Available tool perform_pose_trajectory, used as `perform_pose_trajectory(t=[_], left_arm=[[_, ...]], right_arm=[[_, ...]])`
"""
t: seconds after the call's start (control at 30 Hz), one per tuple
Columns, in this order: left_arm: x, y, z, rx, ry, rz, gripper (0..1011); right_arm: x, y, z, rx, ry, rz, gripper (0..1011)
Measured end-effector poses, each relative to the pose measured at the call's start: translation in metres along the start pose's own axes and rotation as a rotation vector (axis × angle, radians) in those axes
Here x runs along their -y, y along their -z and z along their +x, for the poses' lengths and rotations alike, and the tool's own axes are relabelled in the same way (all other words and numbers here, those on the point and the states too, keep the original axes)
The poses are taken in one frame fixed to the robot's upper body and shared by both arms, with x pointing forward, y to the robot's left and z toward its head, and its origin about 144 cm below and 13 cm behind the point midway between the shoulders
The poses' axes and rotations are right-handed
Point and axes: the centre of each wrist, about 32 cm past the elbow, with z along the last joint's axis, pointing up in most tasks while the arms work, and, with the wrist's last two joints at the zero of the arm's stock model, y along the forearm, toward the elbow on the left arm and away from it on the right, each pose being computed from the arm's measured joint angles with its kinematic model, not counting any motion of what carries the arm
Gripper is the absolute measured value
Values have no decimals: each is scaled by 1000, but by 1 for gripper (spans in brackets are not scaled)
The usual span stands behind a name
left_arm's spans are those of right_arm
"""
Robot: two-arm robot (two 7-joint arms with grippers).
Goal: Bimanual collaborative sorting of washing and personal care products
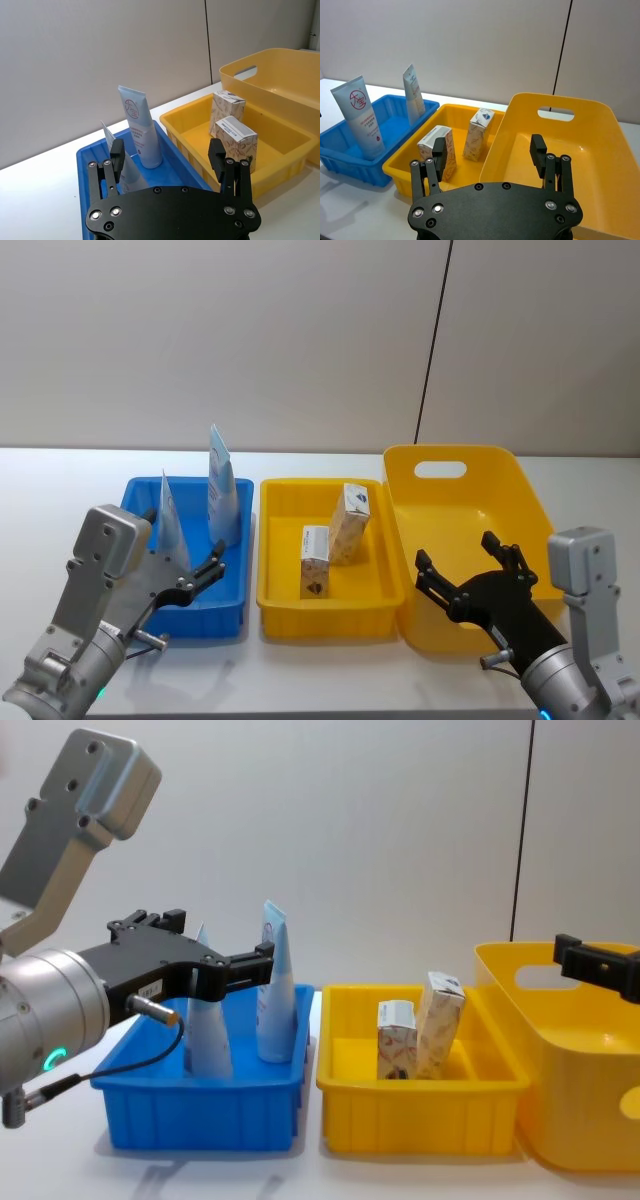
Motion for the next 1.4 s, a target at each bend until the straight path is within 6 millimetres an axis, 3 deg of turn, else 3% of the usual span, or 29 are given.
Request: perform_pose_trajectory(t=[1.4], left_arm=[[0,0,0,0,0,0,1001]], right_arm=[[0,0,0,0,0,0,1004]])
